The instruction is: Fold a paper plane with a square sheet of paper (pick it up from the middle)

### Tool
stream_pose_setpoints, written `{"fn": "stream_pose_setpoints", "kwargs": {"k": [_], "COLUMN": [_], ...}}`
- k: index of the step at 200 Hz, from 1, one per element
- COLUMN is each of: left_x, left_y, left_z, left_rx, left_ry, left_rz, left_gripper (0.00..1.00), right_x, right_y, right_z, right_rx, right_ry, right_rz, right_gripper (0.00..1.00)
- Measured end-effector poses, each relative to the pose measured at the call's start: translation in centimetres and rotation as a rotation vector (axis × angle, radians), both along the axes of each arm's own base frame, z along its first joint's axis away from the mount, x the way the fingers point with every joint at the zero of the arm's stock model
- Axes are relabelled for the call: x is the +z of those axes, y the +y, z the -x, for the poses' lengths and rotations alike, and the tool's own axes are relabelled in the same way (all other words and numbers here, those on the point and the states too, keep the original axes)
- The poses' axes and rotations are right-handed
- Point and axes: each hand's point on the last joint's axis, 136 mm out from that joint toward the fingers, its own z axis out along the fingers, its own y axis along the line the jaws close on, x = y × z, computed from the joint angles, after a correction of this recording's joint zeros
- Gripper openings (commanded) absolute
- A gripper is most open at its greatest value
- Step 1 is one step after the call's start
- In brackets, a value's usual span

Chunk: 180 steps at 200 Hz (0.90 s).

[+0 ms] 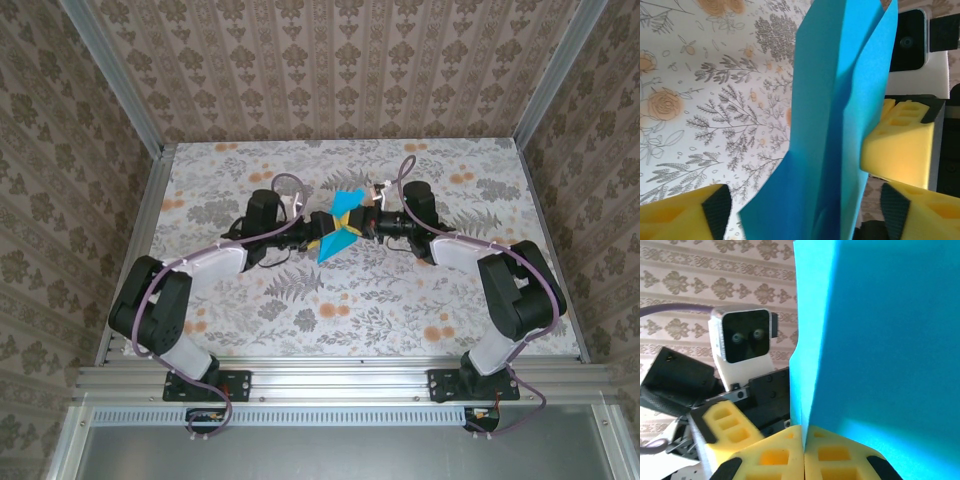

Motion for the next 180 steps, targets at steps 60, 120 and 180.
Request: {"fn": "stream_pose_setpoints", "kwargs": {"k": [60, 120, 180], "left_x": [2.7, 3.0, 0.6], "left_y": [-0.1, -0.1, 2.0], "left_z": [0.4, 0.3, -0.5], "left_rx": [-0.017, -0.014, 0.070], "left_ry": [-0.038, -0.043, -0.033], "left_rz": [0.079, 0.090, -0.067], "left_gripper": [0.37, 0.10, 0.05], "right_x": [0.9, 1.0, 0.4], "right_y": [0.0, -0.2, -3.6], "right_z": [0.0, 0.0, -1.4], "right_rx": [0.014, 0.017, -0.073], "right_ry": [-0.001, 0.002, 0.015], "right_rz": [-0.035, -0.040, -0.028], "right_gripper": [0.08, 0.16, 0.47]}}
